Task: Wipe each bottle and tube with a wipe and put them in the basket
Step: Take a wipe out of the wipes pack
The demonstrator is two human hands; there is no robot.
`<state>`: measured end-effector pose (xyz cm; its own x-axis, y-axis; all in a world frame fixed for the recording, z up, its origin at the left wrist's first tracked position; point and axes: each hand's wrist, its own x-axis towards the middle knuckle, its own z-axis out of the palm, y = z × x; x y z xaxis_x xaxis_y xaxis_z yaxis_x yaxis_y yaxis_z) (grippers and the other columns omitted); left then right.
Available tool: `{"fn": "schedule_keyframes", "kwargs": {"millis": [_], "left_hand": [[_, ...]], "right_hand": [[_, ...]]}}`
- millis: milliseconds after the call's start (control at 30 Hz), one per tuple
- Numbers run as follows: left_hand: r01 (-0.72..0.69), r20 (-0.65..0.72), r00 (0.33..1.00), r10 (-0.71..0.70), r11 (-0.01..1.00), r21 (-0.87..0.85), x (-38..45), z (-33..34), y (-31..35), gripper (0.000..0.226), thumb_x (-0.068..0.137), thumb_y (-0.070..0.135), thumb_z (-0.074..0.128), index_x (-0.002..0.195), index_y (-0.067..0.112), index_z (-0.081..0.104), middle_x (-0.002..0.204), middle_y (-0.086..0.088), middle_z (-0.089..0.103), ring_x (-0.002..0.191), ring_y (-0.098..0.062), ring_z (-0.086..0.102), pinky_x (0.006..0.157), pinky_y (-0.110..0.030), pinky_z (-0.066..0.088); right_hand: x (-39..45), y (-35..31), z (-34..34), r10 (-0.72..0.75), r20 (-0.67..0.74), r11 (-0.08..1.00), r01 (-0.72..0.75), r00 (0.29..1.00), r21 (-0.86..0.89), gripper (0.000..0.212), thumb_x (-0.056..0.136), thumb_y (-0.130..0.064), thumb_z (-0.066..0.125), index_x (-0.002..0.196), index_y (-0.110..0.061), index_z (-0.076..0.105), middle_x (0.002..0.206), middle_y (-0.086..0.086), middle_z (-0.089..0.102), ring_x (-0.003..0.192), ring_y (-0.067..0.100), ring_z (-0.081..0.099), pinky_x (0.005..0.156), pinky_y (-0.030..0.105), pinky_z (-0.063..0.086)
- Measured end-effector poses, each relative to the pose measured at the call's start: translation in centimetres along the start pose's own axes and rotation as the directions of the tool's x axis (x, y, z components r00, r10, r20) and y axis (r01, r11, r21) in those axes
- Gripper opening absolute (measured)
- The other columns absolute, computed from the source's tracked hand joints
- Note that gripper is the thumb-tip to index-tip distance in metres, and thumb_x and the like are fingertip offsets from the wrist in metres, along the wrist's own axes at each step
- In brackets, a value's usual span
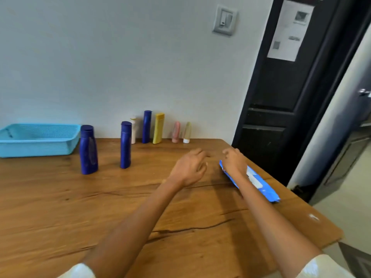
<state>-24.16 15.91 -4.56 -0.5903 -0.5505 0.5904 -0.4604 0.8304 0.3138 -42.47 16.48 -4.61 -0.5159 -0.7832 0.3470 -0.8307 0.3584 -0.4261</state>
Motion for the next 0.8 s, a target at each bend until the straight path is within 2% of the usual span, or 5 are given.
{"fn": "schedule_keyframes", "kwargs": {"millis": [100,233,400,600,800], "left_hand": [[0.084,0.109,0.991,-0.081,0.996,-0.017,1.6,3.3,1.2,0.033,0.092,0.018,0.045,0.122,0.008,0.052,0.122,-0.008,0.053,0.110,-0.026,0.052,0.086,-0.039,0.046],[0.109,0.189,0.976,-0.109,0.994,0.013,2.8,6.0,1.7,0.038,0.090,0.017,0.045,0.126,0.007,0.049,0.126,-0.010,0.051,0.111,-0.028,0.052,0.085,-0.039,0.047],[0.144,0.198,0.971,-0.136,0.989,-0.026,2.6,6.8,0.5,0.038,0.090,0.016,0.046,0.128,0.011,0.051,0.130,-0.007,0.051,0.113,-0.027,0.052,0.082,-0.035,0.044],[0.186,0.277,0.943,-0.183,0.982,0.015,2.6,7.0,-1.0,0.054,0.092,0.031,0.052,0.141,0.012,0.040,0.146,-0.006,0.040,0.130,-0.023,0.041,0.101,-0.038,0.040],[0.281,0.405,0.874,-0.268,0.959,0.026,2.9,7.3,-2.2,0.077,0.084,0.046,0.063,0.145,0.013,0.028,0.147,-0.009,0.033,0.133,-0.022,0.036,0.103,-0.036,0.036]], "right_hand": [[0.2,4.5,-1.0,0.158,0.093,0.957,-0.129,0.983,-0.260,0.028,0.091,-0.015,0.049,0.116,-0.009,0.058,0.124,0.014,0.053,0.112,0.031,0.051,0.081,0.035,0.044],[0.2,7.2,-0.9,0.296,0.130,0.905,-0.235,0.946,-0.354,0.028,0.091,-0.028,0.055,0.111,-0.009,0.057,0.111,0.011,0.061,0.092,0.022,0.057,0.059,0.026,0.038],[1.3,6.1,-0.4,0.211,0.243,0.960,-0.153,0.947,-0.235,0.018,0.091,-0.018,0.053,0.097,-0.004,0.062,0.091,0.012,0.062,0.082,0.026,0.059,0.057,0.029,0.039],[1.7,2.8,0.9,0.080,0.382,0.997,-0.074,0.921,-0.030,0.042,0.086,-0.017,0.065,0.125,-0.008,0.056,0.128,0.011,0.056,0.114,0.026,0.054,0.090,0.032,0.043],[2.2,2.3,0.3,0.037,0.459,0.999,-0.018,0.888,-0.046,0.041,0.081,-0.028,0.072,0.110,0.000,0.064,0.111,0.015,0.066,0.093,0.025,0.063,0.065,0.030,0.039]]}}
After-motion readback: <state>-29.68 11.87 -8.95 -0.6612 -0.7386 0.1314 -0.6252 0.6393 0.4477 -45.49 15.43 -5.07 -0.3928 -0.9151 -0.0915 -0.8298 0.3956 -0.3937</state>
